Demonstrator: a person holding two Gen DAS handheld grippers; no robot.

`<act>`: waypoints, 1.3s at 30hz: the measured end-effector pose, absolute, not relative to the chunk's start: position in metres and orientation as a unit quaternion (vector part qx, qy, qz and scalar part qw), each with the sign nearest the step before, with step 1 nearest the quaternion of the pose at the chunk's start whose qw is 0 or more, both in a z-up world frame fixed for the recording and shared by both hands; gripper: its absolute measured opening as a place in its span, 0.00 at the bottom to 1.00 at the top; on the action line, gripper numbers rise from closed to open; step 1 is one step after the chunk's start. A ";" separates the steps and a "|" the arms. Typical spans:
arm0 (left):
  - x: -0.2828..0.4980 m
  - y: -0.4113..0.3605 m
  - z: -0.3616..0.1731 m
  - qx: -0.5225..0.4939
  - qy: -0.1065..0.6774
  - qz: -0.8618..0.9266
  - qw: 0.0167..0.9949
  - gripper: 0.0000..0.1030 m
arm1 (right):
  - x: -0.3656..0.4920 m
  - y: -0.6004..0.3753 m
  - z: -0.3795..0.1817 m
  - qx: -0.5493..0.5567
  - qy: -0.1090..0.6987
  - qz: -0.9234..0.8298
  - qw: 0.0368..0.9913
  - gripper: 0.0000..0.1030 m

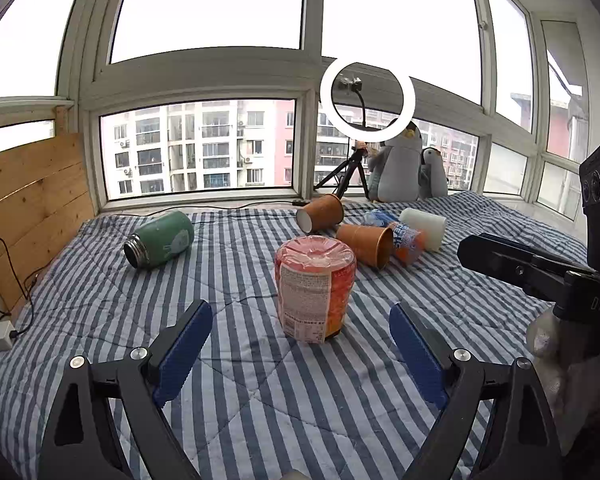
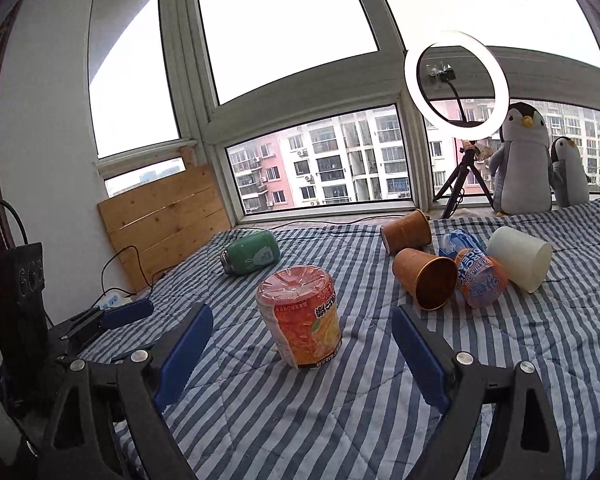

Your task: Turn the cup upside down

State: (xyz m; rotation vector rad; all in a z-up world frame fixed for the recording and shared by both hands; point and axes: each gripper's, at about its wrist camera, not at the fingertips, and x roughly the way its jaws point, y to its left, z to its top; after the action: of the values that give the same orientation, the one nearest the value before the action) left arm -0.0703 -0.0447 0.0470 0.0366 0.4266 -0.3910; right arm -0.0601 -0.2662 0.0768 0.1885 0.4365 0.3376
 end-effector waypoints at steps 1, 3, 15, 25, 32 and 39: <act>-0.078 -0.044 0.052 0.018 0.203 -0.191 0.960 0.94 | -0.065 -0.267 0.079 0.096 0.216 0.169 0.957 0.87; -0.094 -0.044 0.062 0.025 0.185 -0.191 0.964 0.97 | -0.075 -0.267 0.084 0.099 0.214 0.173 0.956 0.87; -0.126 -0.054 0.066 0.049 0.093 -0.126 0.986 1.00 | -0.090 -0.263 0.070 0.069 0.148 0.102 0.981 0.97; -0.062 -0.044 0.027 0.023 0.091 -0.062 0.994 1.00 | -0.066 -0.268 0.038 0.031 0.128 -0.002 0.991 0.97; -0.047 -0.039 0.015 0.012 0.094 -0.044 0.995 1.00 | -0.074 -0.262 0.038 0.011 0.100 -0.028 0.995 0.97; -0.046 -0.050 0.011 0.031 0.095 -0.049 0.994 1.00 | -0.073 -0.272 0.037 0.038 0.104 -0.028 0.993 0.97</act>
State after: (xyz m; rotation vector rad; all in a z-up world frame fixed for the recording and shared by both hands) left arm -0.0463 -0.0498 0.0106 0.0631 0.1902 -0.0987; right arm -0.0731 -0.2720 0.0366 0.0758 0.2081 -0.0563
